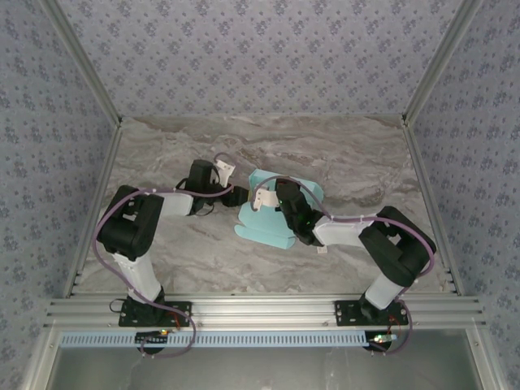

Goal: Fold the paper box

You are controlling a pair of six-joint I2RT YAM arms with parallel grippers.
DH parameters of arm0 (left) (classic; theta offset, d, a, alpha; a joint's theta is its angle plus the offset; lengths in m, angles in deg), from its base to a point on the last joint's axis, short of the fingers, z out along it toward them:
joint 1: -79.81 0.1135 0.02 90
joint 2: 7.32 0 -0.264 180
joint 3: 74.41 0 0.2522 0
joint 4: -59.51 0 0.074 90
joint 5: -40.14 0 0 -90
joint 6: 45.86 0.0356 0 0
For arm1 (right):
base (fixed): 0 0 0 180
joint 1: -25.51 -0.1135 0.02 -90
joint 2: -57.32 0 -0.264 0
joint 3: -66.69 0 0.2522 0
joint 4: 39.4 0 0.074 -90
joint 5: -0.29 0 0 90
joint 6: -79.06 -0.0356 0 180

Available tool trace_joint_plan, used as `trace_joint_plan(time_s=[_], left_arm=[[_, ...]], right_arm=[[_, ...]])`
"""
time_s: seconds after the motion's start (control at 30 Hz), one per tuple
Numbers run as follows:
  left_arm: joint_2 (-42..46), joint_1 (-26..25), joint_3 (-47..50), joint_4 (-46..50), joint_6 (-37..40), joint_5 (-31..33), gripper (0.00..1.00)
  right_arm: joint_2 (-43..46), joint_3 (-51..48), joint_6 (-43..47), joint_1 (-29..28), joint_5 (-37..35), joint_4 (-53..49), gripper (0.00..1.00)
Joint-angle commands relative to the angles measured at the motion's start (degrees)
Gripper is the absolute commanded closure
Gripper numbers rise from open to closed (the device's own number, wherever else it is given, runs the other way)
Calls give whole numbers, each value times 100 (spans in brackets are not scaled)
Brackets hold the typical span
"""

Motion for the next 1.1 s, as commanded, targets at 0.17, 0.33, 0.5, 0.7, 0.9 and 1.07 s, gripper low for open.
trace_joint_plan(time_s=[0.17,0.33,0.5,0.7,0.9,1.07], left_arm=[[291,-57,179,-545,444,-615,43],[239,-70,46,-436,548,-670,43],[137,-145,-137,-355,640,-824,44],[50,-176,-296,-251,723,-961,44],[-81,-176,-440,-195,776,-1044,44],[-246,-197,-600,-194,788,-1032,44]], right_arm=[[268,-74,-254,116,326,-192,94],[370,-83,-428,184,509,-328,94],[390,-72,-519,265,605,-459,94],[402,-25,-601,314,696,-565,94],[423,-49,-623,336,731,-583,94],[490,-82,-642,333,810,-635,94]])
